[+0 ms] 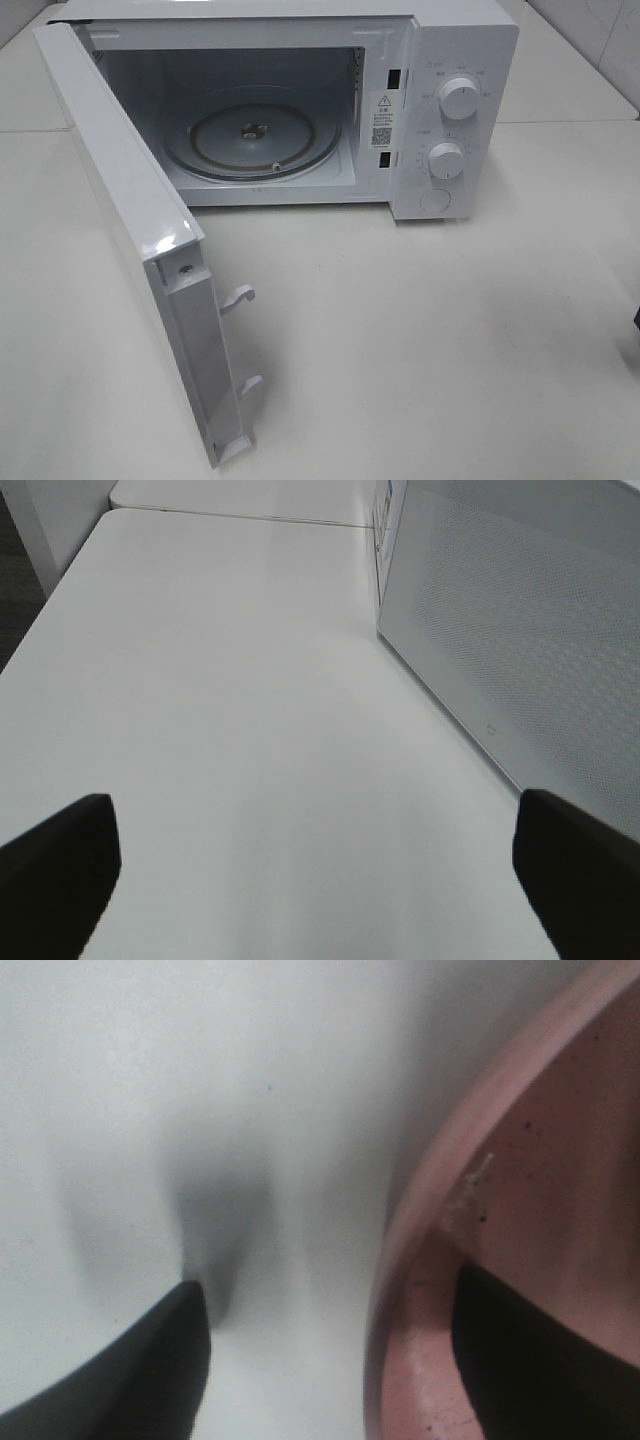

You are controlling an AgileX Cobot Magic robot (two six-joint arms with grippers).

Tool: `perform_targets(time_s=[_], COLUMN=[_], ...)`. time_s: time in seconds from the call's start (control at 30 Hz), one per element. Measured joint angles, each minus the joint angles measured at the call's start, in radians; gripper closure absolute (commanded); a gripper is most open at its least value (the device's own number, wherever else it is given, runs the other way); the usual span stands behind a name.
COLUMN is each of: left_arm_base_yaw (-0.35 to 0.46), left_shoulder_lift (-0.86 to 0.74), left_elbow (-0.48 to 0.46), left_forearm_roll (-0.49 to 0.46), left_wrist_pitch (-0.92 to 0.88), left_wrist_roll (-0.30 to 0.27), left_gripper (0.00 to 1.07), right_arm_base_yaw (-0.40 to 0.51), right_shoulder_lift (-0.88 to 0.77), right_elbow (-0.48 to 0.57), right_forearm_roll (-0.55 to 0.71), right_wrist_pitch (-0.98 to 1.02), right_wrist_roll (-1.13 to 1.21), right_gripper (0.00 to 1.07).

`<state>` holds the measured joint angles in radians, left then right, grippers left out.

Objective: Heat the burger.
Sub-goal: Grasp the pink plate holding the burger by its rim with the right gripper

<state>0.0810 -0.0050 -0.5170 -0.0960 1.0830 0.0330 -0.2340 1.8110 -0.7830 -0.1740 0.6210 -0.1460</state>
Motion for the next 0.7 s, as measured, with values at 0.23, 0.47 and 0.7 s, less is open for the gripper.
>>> perform_targets(time_s=[0.23,0.47,0.7], left_arm_base_yaw=[0.0,0.0,0.0], left_shoulder_lift=[0.0,0.0,0.0], left_elbow=[0.0,0.0,0.0], left_forearm_roll=[0.0,0.0,0.0], left_wrist_pitch=[0.0,0.0,0.0], left_wrist_roll=[0.0,0.0,0.0], left_gripper=[0.06,0.06,0.06], right_arm_base_yaw=[0.0,0.0,0.0], right_shoulder_lift=[-0.003,-0.01,-0.01], right_elbow=[-0.005,-0.008,-0.009], right_forearm_roll=[-0.01,-0.011,-0.017], right_wrist_pitch=[0.035,0.046,0.048], right_wrist_roll=[0.004,0.029,0.081], right_gripper=[1.07,1.07,1.07])
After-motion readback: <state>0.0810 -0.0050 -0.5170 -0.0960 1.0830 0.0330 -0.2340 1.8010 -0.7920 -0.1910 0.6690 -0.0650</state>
